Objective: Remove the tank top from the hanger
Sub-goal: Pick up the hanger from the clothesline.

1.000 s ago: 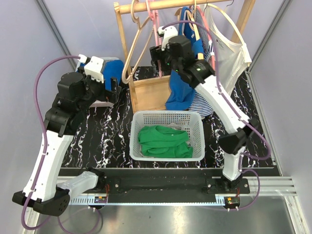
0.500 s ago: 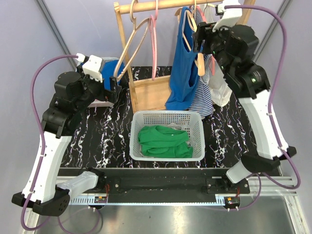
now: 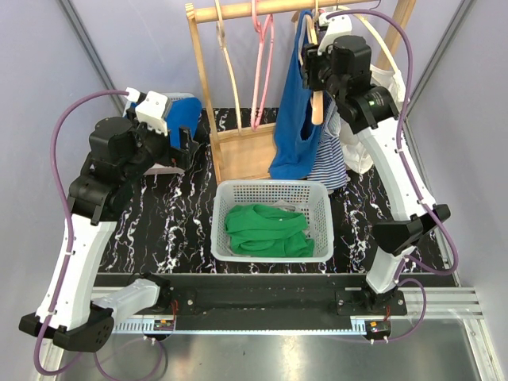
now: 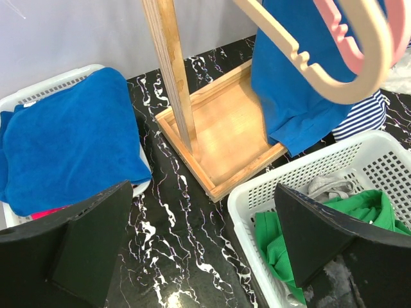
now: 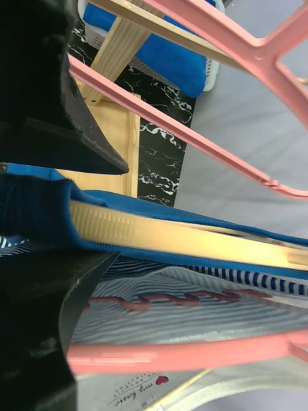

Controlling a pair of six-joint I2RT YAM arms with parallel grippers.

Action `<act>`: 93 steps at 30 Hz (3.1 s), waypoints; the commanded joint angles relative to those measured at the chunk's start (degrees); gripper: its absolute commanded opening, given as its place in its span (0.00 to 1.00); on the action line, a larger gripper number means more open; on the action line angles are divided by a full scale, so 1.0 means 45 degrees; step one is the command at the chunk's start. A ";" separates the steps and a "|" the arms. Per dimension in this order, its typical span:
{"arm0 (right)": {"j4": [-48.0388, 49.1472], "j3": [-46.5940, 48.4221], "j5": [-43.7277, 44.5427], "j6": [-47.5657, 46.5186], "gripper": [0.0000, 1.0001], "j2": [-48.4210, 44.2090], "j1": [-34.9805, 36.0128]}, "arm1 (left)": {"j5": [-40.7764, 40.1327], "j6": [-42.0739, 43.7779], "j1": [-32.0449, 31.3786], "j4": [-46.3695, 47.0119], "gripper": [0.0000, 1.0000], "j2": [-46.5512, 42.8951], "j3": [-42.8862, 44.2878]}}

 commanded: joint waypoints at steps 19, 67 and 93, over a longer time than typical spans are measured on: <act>0.1676 0.0911 -0.0262 -0.1136 0.00 -0.1232 -0.0109 | 0.0551 0.0118 0.0039 0.0396 0.99 0.0068 0.0657; 0.0682 -0.0435 -0.2332 -0.0824 0.00 -0.7814 -0.0440 | 0.1194 0.0138 0.0039 0.0259 0.99 0.0380 0.1087; -0.1271 -0.0728 -0.6896 -0.0101 0.00 -1.0100 -0.0440 | 0.5137 -0.0177 0.0020 0.0454 0.99 -0.0262 0.1730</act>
